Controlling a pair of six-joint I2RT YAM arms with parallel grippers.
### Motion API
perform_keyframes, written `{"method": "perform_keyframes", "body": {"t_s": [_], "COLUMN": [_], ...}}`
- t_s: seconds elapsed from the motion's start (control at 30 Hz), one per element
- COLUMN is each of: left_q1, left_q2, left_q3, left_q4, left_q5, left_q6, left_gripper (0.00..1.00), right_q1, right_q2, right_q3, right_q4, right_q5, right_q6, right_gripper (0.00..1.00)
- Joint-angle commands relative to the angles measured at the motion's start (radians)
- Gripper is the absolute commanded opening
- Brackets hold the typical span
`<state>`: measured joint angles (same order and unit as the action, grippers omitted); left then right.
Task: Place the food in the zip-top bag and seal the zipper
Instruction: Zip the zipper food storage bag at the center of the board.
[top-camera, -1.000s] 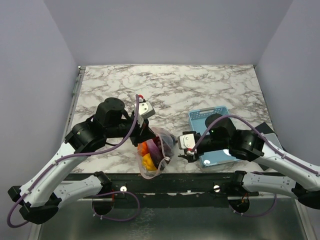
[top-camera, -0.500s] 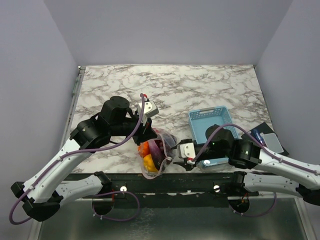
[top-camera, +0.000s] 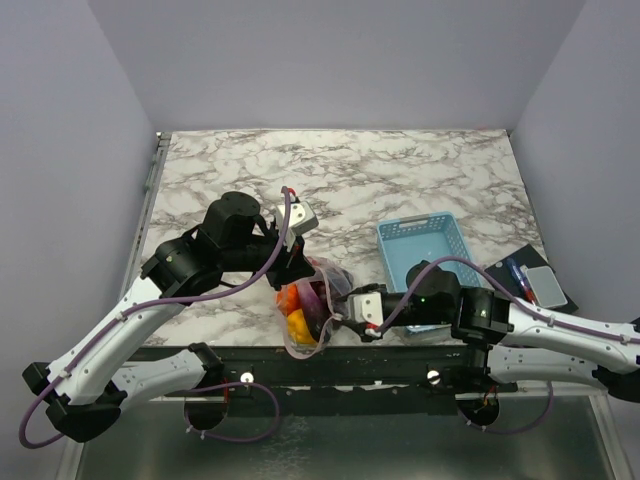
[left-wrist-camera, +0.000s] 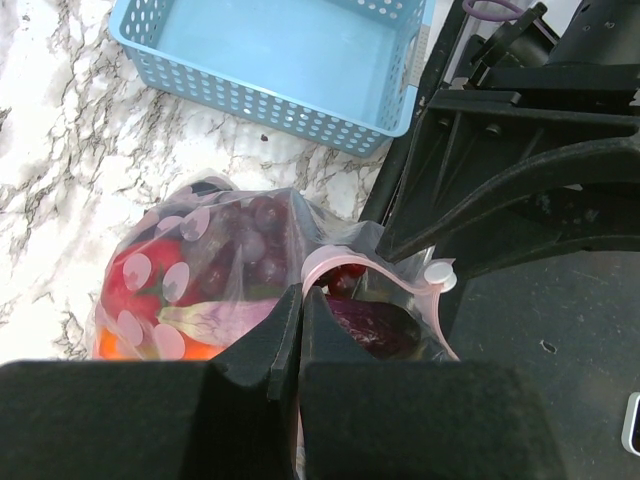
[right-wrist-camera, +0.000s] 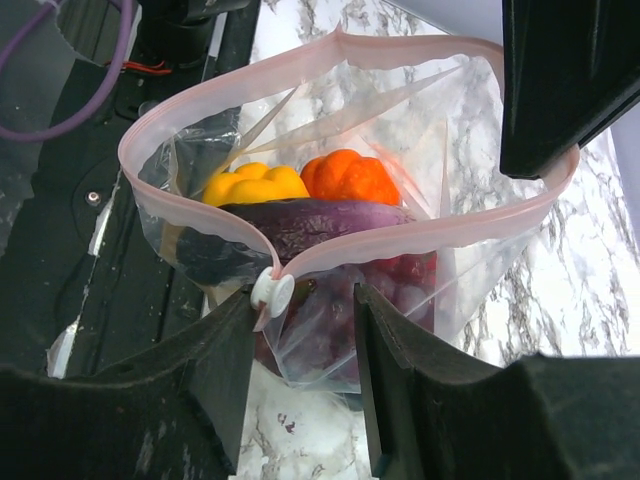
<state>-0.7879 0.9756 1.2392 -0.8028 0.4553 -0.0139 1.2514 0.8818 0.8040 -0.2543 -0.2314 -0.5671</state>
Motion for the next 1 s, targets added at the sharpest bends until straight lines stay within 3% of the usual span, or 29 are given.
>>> {"method": "perform_keyframes", "body": {"t_s": [0.0, 0.13, 0.3, 0.33, 0.67, 0.8, 0.97], "left_q1": [-0.007, -0.006, -0.007, -0.006, -0.006, -0.007, -0.007], "left_q2": [0.003, 0.001, 0.001, 0.000, -0.089, -0.143, -0.188], "left_q3": [0.011, 0.013, 0.009, 0.005, -0.033, -0.006, 0.048], "left_q4": [0.016, 0.016, 0.016, 0.016, 0.030, 0.030, 0.035], "left_q5": [-0.019, -0.020, -0.035, -0.040, -0.153, -0.220, -0.176], "left_q6": [0.008, 0.008, 0.000, -0.005, -0.078, -0.100, -0.080], "left_gripper": [0.00, 0.00, 0.00, 0.00, 0.00, 0.15, 0.37], "right_q1": [0.021, 0.029, 0.040, 0.041, 0.042, 0.042, 0.042], "right_q2": [0.006, -0.001, -0.006, -0.009, 0.008, 0.047, 0.083], "right_q3": [-0.014, -0.033, -0.021, -0.014, 0.181, 0.271, 0.336], "right_q4": [0.061, 0.078, 0.080, 0.077, -0.048, -0.124, -0.183], "right_q5": [0.071, 0.090, 0.113, 0.120, 0.155, 0.155, 0.151], "right_q6": [0.010, 0.013, 0.021, 0.021, 0.084, 0.112, 0.129], "right_gripper": [0.46, 0.35, 0.03, 0.01, 0.01, 0.01, 0.01]}}
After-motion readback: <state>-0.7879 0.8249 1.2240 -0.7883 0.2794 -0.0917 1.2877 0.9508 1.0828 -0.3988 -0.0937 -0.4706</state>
